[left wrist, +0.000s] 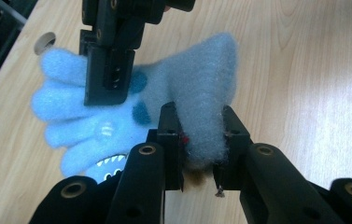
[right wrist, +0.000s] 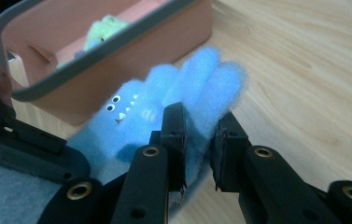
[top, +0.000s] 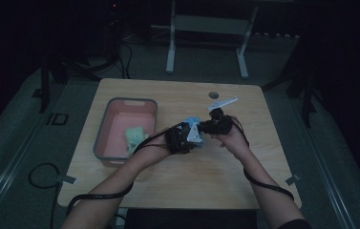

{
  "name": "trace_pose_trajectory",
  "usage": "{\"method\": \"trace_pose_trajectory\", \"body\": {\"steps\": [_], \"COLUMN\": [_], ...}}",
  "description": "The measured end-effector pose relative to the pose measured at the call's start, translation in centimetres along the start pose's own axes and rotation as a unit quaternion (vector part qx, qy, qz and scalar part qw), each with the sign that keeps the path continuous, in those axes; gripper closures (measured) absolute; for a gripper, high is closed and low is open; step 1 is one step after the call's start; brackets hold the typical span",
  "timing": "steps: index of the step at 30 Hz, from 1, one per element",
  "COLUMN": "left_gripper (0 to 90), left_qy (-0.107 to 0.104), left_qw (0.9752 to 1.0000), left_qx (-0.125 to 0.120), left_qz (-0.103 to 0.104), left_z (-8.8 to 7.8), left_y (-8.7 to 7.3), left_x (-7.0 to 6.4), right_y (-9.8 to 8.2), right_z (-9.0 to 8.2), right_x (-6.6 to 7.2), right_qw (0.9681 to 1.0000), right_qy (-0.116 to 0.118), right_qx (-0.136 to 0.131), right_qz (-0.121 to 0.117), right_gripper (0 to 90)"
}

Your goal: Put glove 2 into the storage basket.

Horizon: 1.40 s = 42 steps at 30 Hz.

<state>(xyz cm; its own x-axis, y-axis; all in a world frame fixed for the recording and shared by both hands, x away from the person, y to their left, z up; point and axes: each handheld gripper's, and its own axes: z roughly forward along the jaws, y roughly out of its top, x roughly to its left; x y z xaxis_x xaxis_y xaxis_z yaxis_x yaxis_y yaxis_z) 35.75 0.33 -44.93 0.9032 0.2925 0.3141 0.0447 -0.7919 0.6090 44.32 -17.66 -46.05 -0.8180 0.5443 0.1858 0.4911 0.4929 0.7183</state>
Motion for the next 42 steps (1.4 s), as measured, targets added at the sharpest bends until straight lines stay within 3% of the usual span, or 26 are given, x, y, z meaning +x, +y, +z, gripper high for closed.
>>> {"method": "trace_pose_trajectory", "body": {"steps": [16, 27, 42], "left_gripper": [76.2, 76.2, 76.0], "left_qy": [0.028, 0.046, 0.053], "left_qw": [0.9995, 0.998, 0.9961], "left_qx": [0.016, 0.034, 0.047], "left_qz": [-0.002, -0.024, -0.054], "left_z": [-3.7, -6.4, -8.8], "left_y": [-1.5, -4.8, -10.7], "left_x": [1.6, 2.6, 3.0], "right_y": [4.2, 7.7, 10.0], "right_z": [1.3, 4.9, 10.4], "right_x": [2.1, 4.6, 7.9], "right_qw": [0.9996, 0.9981, 0.9954], "right_qy": [0.017, 0.041, 0.069], "right_qx": [-0.01, -0.002, 0.019], "right_qz": [-0.022, -0.046, -0.063], "right_gripper": [77.3, 77.3, 77.3]}}
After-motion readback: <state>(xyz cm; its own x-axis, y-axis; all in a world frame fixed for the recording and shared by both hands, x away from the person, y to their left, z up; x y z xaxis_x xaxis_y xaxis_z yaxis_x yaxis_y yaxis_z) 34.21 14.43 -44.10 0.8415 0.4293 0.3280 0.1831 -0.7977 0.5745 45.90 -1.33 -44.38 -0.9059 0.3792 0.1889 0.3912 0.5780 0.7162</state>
